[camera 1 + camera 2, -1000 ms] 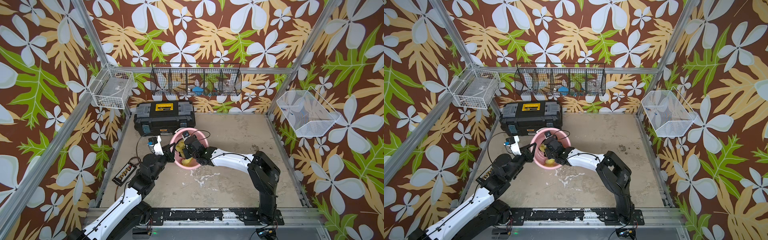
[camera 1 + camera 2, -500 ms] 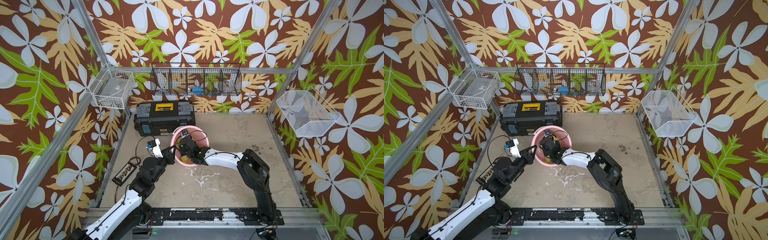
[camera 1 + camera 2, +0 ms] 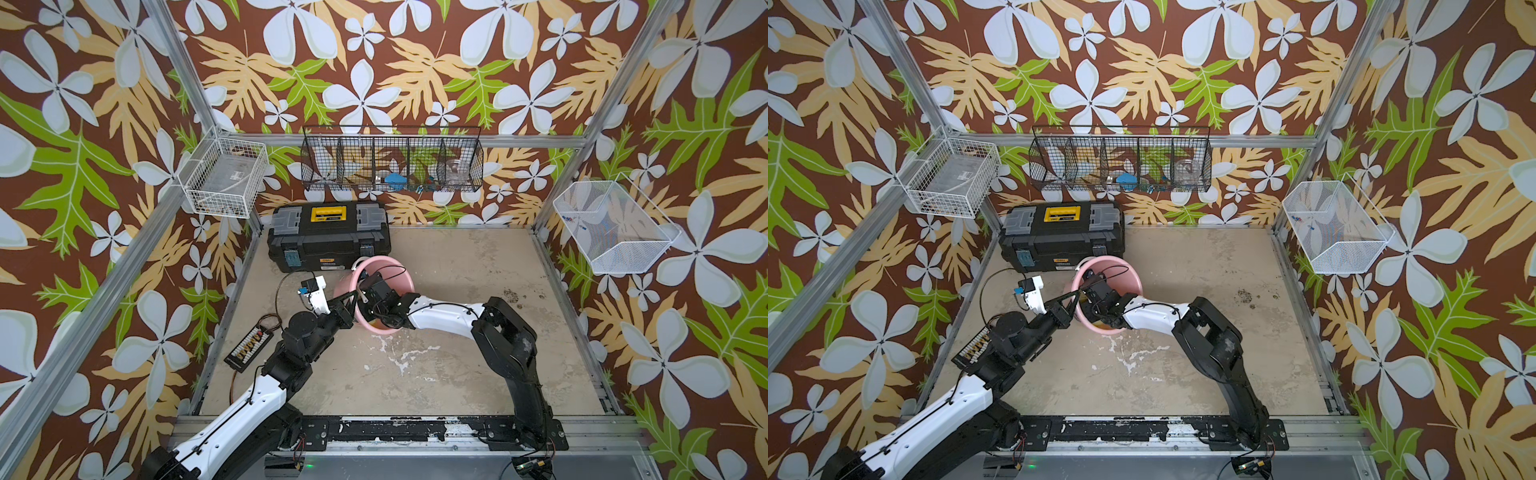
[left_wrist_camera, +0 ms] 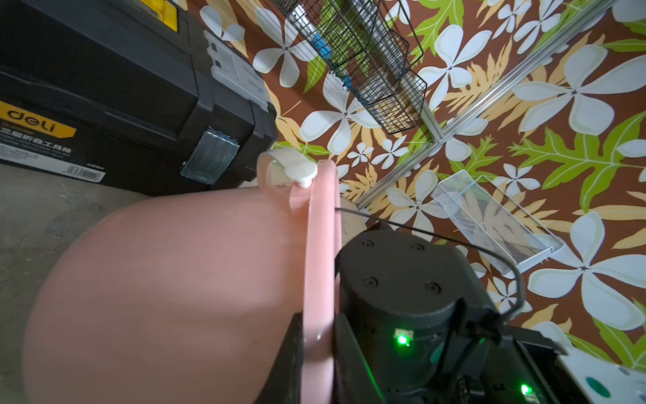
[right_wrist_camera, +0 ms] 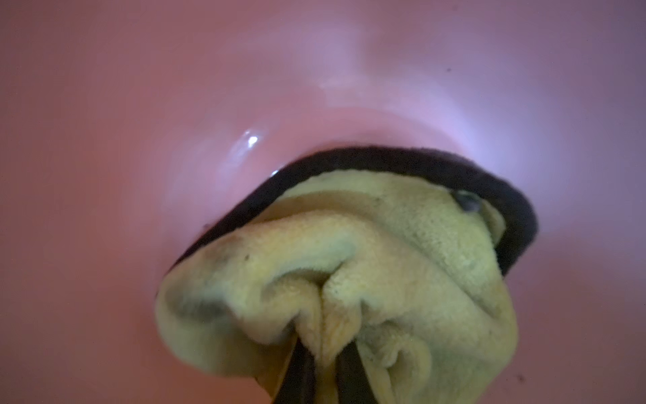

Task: Wipe the inside of the bucket with a cloth
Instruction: Wipe the dirt from the inside of the bucket.

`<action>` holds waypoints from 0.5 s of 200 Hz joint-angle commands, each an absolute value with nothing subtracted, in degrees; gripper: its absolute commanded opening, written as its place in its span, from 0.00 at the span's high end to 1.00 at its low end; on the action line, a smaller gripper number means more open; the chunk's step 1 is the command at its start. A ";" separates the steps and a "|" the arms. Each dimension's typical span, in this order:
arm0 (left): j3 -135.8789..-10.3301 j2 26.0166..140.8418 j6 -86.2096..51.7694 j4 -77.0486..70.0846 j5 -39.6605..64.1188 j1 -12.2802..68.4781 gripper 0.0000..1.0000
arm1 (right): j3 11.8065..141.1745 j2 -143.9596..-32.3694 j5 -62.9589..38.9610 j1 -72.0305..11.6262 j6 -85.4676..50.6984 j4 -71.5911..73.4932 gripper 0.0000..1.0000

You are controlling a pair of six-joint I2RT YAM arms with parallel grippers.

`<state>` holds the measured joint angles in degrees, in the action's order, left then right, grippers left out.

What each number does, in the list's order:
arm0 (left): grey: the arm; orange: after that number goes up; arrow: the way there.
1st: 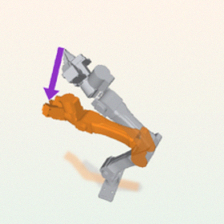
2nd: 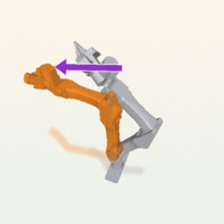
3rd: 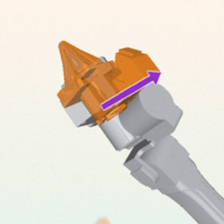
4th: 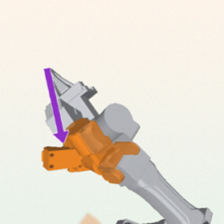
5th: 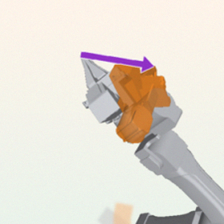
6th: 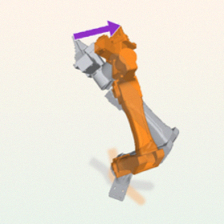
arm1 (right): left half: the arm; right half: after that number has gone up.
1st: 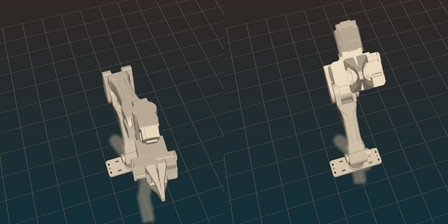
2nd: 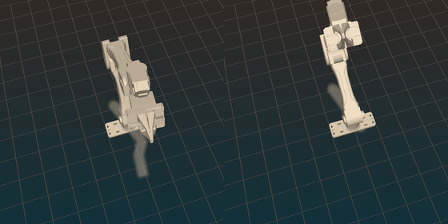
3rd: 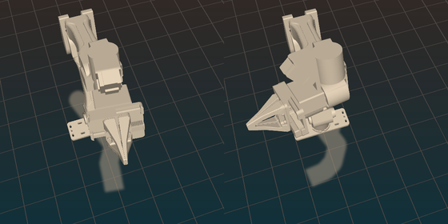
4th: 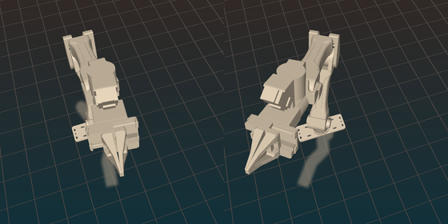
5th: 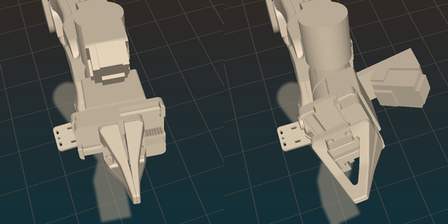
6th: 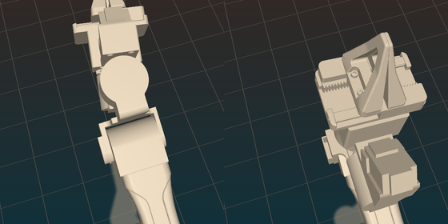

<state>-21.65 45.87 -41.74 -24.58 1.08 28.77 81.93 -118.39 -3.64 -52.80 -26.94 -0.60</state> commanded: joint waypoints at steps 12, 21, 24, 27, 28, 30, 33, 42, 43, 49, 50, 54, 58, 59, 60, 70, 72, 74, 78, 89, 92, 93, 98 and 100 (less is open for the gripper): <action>-22.06 47.99 -42.78 -22.60 1.40 28.84 1.00 | 76.67 -112.94 -20.50 -53.30 -32.27 13.64 1.00; -22.23 48.65 -43.15 -22.12 1.57 28.88 1.00 | 75.96 -111.28 -19.79 -53.46 -32.54 14.94 1.00; -22.44 48.64 -43.15 -21.54 1.40 28.88 1.00 | 75.86 -110.70 -18.69 -53.52 -32.42 14.48 1.00; -22.67 48.54 -42.87 -21.07 1.13 28.88 1.00 | 75.58 -110.23 -18.11 -53.52 -32.20 14.33 1.00; -22.76 48.53 -42.75 -20.86 1.09 28.90 1.00 | 75.45 -109.96 -18.07 -53.52 -32.10 14.42 1.00; -22.94 48.48 -42.66 -20.49 1.00 28.85 1.00 | 75.18 -109.60 -17.99 -53.53 -31.84 14.92 1.00; -23.20 48.37 -42.44 -19.83 0.71 28.83 1.00 | 74.63 -109.08 -17.74 -53.53 -31.51 15.47 1.00; -24.08 48.18 -41.54 -18.13 0.75 28.91 1.00 | 74.03 -107.61 -15.65 -53.53 -31.08 15.31 1.00; -24.21 48.22 -41.43 -18.03 0.82 28.91 1.00 | 74.02 -107.51 -15.30 -53.53 -31.05 15.21 1.00; -24.57 48.02 -40.87 -17.37 1.17 28.84 1.00 | 74.08 -107.09 -14.30 -53.53 -30.96 14.66 1.00; -24.59 48.00 -40.82 -17.26 1.16 28.83 1.00 | 74.13 -107.07 -14.19 -53.48 -30.96 14.63 1.00; -24.75 47.84 -40.71 -16.92 1.10 28.91 1.00 | 74.32 -106.96 -13.89 -53.44 -30.65 14.30 1.00; -24.78 47.73 -40.72 -16.38 0.93 28.83 1.00 | 74.75 -106.96 -13.30 -53.44 -30.35 13.68 1.00; -24.78 47.64 -40.75 -16.27 0.81 28.83 1.00 | 74.82 -106.96 -13.30 -53.44 -30.20 13.56 1.00; -24.78 47.59 -40.81 -16.22 0.71 28.83 1.00 | 74.98 -107.01 -12.97 -53.44 -30.20 13.42 1.00; -24.70 47.35 -40.96 -15.59 0.44 28.85 1.00 | 76.77 -107.94 -11.85 -53.39 -29.81 10.95 1.00; -24.70 47.32 -41.07 -15.50 0.50 28.86 1.00 | 77.09 -108.15 -11.80 -53.36 -29.60 10.60 1.00; -24.63 47.29 -41.12 -15.50 0.54 28.86 1.00 | 77.37 -108.38 -11.83 -53.35 -29.50 10.28 1.00; -24.54 47.34 -41.40 -15.32 0.69 28.83 1.00 | 77.67 -108.70 -11.63 -53.35 -29.27 10.04 1.00; -24.12 47.47 -41.92 -15.29 1.26 28.90 1.00 | 77.50 -109.10 -11.19 -53.39 -29.59 10.96 1.00; -23.97 47.51 -42.08 -15.29 1.38 28.90 1.00 | 77.52 -109.15 -11.10 -53.36 -29.72 11.06 1.00; -23.98 47.48 -42.09 -15.29 1.39 28.87 1.00 | 77.56 -109.24 -11.09 -53.35 -29.76 11.07 1.00; -23.62 47.45 -42.35 -15.29 1.41 28.86 1.00 | 77.63 -109.32 -11.01 -53.36 -29.87 11.12 1.00; -23.53 47.41 -42.36 -15.29 1.41 28.84 1.00 | 77.68 -109.40 -11.06 -53.35 -29.88 11.15 1.00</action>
